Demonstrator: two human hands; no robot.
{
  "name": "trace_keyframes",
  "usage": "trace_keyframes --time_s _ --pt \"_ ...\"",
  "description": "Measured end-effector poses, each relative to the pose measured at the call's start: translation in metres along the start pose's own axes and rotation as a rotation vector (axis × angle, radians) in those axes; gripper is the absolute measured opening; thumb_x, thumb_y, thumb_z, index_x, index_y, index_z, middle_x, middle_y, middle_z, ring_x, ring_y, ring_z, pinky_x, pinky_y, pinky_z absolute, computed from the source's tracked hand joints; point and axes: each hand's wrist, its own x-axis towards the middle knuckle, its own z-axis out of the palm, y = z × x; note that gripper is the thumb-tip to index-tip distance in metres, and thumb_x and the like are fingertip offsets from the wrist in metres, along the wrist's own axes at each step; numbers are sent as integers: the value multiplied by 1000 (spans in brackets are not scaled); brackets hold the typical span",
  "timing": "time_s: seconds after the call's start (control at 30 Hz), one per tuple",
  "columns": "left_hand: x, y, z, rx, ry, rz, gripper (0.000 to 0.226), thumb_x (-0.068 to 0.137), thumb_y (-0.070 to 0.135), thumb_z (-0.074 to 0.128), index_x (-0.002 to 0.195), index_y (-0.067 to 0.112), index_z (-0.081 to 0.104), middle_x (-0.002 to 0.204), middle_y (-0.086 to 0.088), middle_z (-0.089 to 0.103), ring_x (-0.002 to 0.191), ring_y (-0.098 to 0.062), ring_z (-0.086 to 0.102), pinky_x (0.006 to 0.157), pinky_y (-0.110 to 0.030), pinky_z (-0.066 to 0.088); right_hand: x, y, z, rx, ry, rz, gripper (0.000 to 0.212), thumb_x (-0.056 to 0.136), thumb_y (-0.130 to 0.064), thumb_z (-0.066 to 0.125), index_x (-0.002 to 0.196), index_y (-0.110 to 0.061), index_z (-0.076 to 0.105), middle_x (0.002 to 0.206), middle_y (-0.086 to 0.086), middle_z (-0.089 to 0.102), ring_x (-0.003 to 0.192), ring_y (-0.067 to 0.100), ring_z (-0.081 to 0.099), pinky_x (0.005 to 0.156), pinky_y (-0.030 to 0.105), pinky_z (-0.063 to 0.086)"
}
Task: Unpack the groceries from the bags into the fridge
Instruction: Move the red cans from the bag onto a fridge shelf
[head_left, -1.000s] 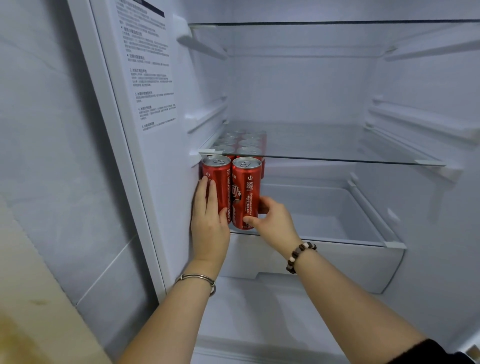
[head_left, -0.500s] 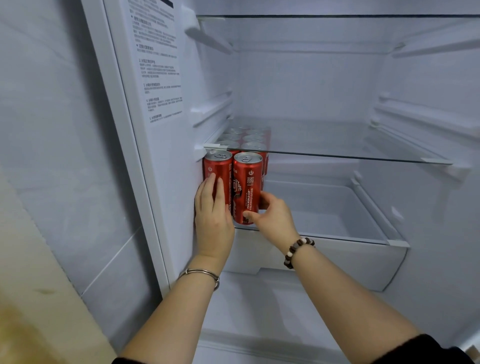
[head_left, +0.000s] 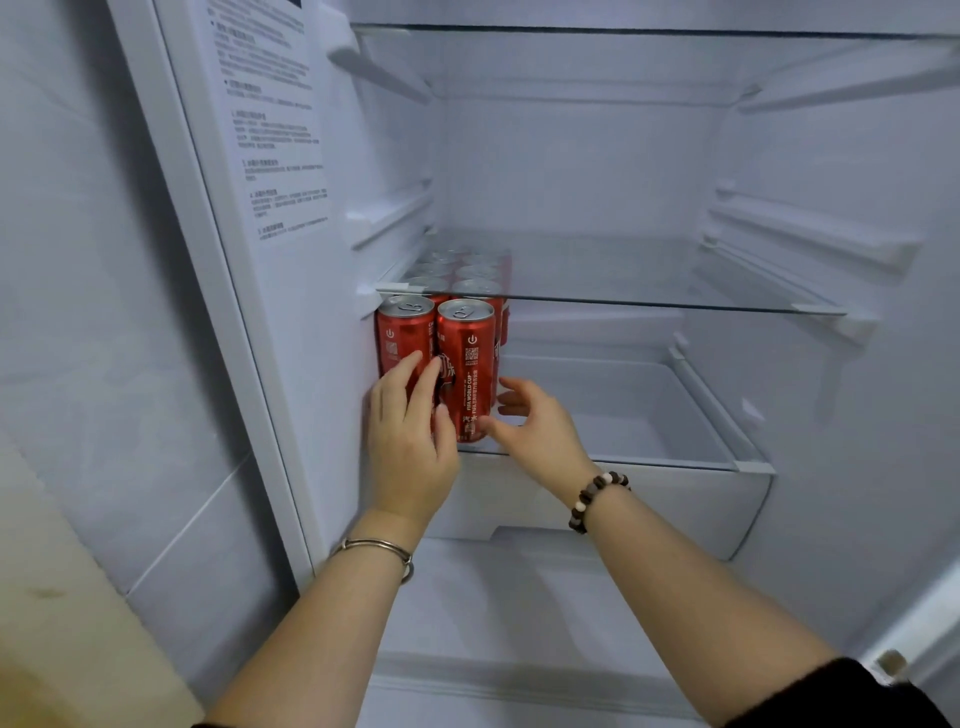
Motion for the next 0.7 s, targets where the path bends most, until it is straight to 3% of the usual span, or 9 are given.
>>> trace_keyframes --time_s 0.17,0.27,0.33,0.47,0.6,0.7 --pt "7 22 2 -129 -103 168 41 91 13 42 128 -1 52 131 -18 50 124 -27 45 109 -34 35 -7 5 -32 -40 306 -42 39 91 -21 58 129 -14 52 125 -1 58 109 8 54 95 32 48" --pt "13 40 11 -181 -202 277 43 91 15 43 130 -2 50 136 -20 47 128 -28 43 110 -33 34 -18 8 -57 -80 458 -38 40 91 -20 54 130 -13 50 128 1 55 116 12 50 98 32 44" --pt "14 53 20 -185 -239 343 46 92 18 43 135 2 45 145 -20 36 137 -30 32 113 -41 30 -32 10 -72 -110 548 -38 42 91 -20 53 133 -12 48 133 2 51 123 15 45 102 31 39" --pt "12 85 32 -257 -242 392 53 98 34 32 145 10 27 155 -14 13 146 -29 8 117 -49 15 -67 5 -92 -239 639 -68 49 92 -22 52 138 -10 39 143 5 39 134 17 31 111 34 30" --pt "12 121 37 -412 -210 402 54 98 34 32 146 11 21 155 -15 11 146 -31 7 116 -52 15 -101 -13 -111 -398 737 -100 54 95 -26 48 143 -9 32 149 10 30 140 20 23 113 42 29" --pt "14 150 33 -548 -199 384 55 97 31 33 146 11 19 155 -18 11 146 -32 6 115 -54 17 -131 -32 -129 -529 809 -104 57 95 -33 43 145 -10 28 153 9 25 142 20 18 117 36 20"
